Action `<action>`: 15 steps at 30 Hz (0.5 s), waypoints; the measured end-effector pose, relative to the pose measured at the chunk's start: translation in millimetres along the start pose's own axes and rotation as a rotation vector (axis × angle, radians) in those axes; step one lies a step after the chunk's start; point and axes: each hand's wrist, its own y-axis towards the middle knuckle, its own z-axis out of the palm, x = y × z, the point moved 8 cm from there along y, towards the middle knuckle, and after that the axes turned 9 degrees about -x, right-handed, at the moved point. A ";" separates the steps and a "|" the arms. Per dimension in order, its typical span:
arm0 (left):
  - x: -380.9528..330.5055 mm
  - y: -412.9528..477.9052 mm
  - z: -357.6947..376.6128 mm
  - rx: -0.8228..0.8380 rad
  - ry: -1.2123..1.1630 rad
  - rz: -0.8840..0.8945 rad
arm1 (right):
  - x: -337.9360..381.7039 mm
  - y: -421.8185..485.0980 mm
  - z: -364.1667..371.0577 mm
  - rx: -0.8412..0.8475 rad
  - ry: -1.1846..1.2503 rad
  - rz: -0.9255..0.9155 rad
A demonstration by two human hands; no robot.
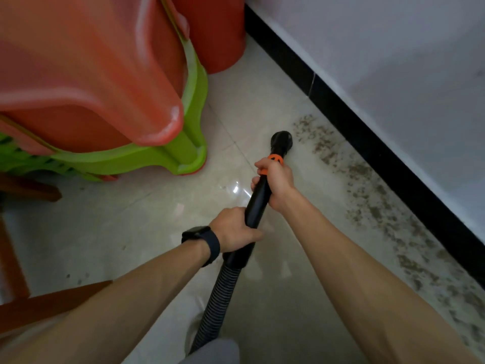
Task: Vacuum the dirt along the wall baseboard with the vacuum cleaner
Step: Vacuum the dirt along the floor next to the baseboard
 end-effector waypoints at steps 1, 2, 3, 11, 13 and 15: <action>-2.7 2.0 3.2 -0.012 -0.011 -0.012 | 1.9 2.7 -0.2 0.018 -0.008 0.002; -4.8 3.8 6.6 -0.023 -0.026 -0.021 | 3.3 5.9 -1.2 0.031 -0.015 -0.002; -6.1 5.7 10.1 -0.033 -0.047 -0.030 | 4.0 9.3 -2.2 0.039 -0.022 -0.009; -5.5 30.2 13.5 -0.169 -0.336 -0.206 | 18.8 31.9 -1.5 0.013 -0.063 -0.076; -9.2 36.5 9.5 -0.207 -0.357 -0.207 | 27.1 36.9 1.8 0.022 -0.072 -0.081; -12.4 43.9 8.0 -0.229 -0.368 -0.207 | 35.7 41.6 4.3 0.032 -0.080 -0.088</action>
